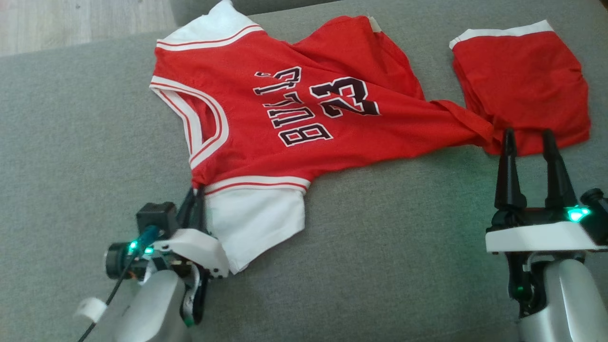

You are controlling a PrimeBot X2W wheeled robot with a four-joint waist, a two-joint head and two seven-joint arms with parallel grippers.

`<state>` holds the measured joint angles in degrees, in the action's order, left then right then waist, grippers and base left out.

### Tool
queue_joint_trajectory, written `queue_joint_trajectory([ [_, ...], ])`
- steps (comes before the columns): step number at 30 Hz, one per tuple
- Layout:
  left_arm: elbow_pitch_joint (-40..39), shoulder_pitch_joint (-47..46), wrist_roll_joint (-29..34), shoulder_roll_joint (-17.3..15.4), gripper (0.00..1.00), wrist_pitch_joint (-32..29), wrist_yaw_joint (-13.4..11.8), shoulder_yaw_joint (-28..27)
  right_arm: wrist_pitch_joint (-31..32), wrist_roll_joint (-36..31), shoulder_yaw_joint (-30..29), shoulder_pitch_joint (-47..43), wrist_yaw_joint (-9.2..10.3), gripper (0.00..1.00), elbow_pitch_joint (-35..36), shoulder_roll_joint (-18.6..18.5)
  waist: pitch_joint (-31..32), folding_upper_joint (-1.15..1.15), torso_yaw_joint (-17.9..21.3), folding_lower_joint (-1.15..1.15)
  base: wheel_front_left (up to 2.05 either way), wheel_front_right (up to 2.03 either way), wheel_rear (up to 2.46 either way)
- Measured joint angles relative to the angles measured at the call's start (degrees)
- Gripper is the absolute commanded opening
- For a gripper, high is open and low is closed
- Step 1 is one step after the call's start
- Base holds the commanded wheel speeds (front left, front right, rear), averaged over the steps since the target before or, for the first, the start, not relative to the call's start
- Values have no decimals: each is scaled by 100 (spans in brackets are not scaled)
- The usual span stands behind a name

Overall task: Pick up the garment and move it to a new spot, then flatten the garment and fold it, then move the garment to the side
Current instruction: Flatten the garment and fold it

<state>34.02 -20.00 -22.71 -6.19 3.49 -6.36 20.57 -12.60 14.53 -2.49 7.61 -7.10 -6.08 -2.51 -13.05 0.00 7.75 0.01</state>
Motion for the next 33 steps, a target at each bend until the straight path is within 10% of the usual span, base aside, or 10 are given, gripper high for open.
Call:
queue_joint_trajectory([
  [19, -386, 3, -44, -530, 0, 613, -271, -382, 261, -90, 294, -12, 0, 100, -398, -2, 67, 0, -510, -1, 0, 0, 0],
  [20, -400, 4, -23, -544, 7, 608, -270, -366, 261, -90, 304, -11, 0, 100, -403, -2, 63, 0, -534, -1, 0, 0, 0],
  [22, -433, 3, 2, -579, 49, 559, -269, -344, 287, -91, 305, -10, 0, 100, -424, -2, 52, 0, -578, -1, 0, 0, 0],
  [23, -438, 3, 3, -597, 89, 558, -271, -339, 300, -91, 305, -10, 0, 100, -437, -2, 47, 0, -596, 0, 0, 0, 0],
  [24, -441, 3, 20, -617, 100, 553, -286, -334, 302, -92, 305, -9, 0, 100, -455, -2, 43, 0, -611, -1, 0, 0, 0],
  [33, -924, 6, 101, -635, 100, 882, -482, -369, 272, -80, 370, -5, 0, 100, -501, -3, 85, 0, -723, 0, 0, 0, 0],
])
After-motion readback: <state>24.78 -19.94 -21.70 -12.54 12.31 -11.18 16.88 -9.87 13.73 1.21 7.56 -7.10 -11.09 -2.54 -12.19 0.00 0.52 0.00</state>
